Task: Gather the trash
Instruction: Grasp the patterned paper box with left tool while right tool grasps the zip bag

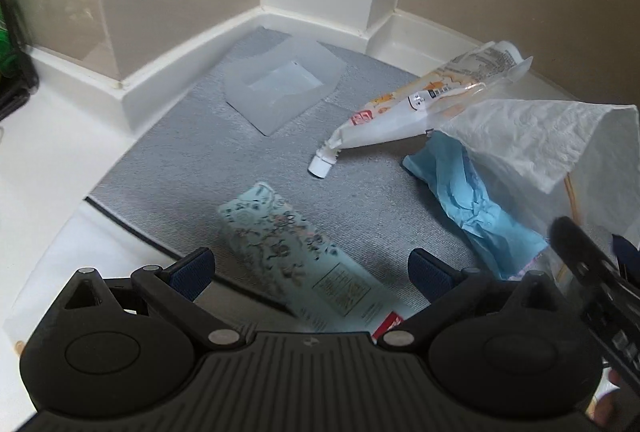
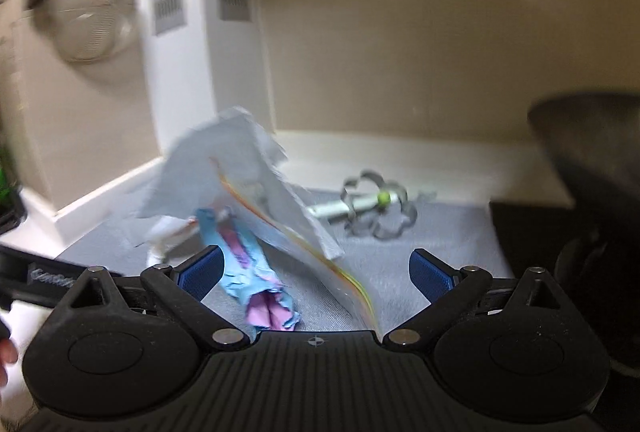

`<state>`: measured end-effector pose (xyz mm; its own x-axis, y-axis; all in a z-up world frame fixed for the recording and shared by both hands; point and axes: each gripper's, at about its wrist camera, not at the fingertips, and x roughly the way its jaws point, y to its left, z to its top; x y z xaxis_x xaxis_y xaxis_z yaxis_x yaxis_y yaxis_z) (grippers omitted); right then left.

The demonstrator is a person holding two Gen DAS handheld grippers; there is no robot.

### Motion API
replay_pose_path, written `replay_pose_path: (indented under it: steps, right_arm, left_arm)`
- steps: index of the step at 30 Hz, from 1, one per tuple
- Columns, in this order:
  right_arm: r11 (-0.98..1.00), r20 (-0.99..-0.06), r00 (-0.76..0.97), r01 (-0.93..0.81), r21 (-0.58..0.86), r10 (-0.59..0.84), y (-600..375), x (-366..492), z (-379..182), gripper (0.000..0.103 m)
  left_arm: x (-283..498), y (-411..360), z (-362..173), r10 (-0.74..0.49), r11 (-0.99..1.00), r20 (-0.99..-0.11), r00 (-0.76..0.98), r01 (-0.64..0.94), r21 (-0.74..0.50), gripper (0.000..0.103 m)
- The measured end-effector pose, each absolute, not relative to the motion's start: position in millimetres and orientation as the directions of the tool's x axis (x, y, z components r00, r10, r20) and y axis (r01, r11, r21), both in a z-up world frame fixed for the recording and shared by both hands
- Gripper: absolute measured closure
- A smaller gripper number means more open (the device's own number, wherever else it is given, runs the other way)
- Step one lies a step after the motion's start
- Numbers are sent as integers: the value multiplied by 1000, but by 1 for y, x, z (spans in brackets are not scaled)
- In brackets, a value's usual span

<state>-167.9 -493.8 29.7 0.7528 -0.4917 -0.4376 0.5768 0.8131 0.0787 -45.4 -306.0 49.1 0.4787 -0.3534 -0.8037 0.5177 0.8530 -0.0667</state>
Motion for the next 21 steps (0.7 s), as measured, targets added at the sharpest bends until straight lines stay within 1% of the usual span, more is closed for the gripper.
replay_pose_path:
  steps: [4,5,6,7,8,9,10,11,12,14,17,21]
  right_arm:
    - [777,-486,722,616,128,-493,-515,-152,16,4]
    - [774,-493,718,619,131,-491,-518,-149,13,6]
    - [774,-507,713,619,132,-484,-520,-146,10,17]
    - [773,-528,706,620,138,-472,-522,-143,6,30]
    - [775,-546,707,613,155,-450,-524,-144,4,61]
    - [781,-558,713,600,174,-424,-524,-143,2,85]
    - [796,-557,729,576,186,-397,-522,-145,1,90]
    - [810,-549,741,557,183,-386,-517,-148,1,97]
    - [821,-537,749,545,169,-387,-512,-151,2,98]
    - [837,-509,770,523,159,-384,-501,-160,8,99]
    - [848,-468,806,494,193,-363,-489,-175,19,100]
    - [868,-398,844,459,189,-359,-467,-194,39,100]
  left_arm:
    - [-34,-314,41,-340,859,-828,445,506,-82,0]
    - [-31,-315,38,-337,860,-840,426,503,-90,0]
    - [-29,-316,36,-330,861,-852,406,499,-96,1]
    - [-28,-316,34,-319,866,-861,396,490,-96,7]
    - [-28,-315,34,-307,870,-867,393,484,-88,15]
    - [-29,-313,35,-292,873,-866,406,483,-68,28]
    - [-29,-309,38,-289,876,-863,413,478,-65,45]
    - [-27,-303,40,-301,881,-866,399,464,-92,52]
    - [-24,-297,43,-313,886,-870,381,448,-123,60]
    - [-20,-284,50,-337,889,-868,366,426,-165,60]
    - [-28,-271,65,-326,895,-838,436,427,-126,60]
    - [-42,-253,81,-343,889,-807,481,443,-114,60]
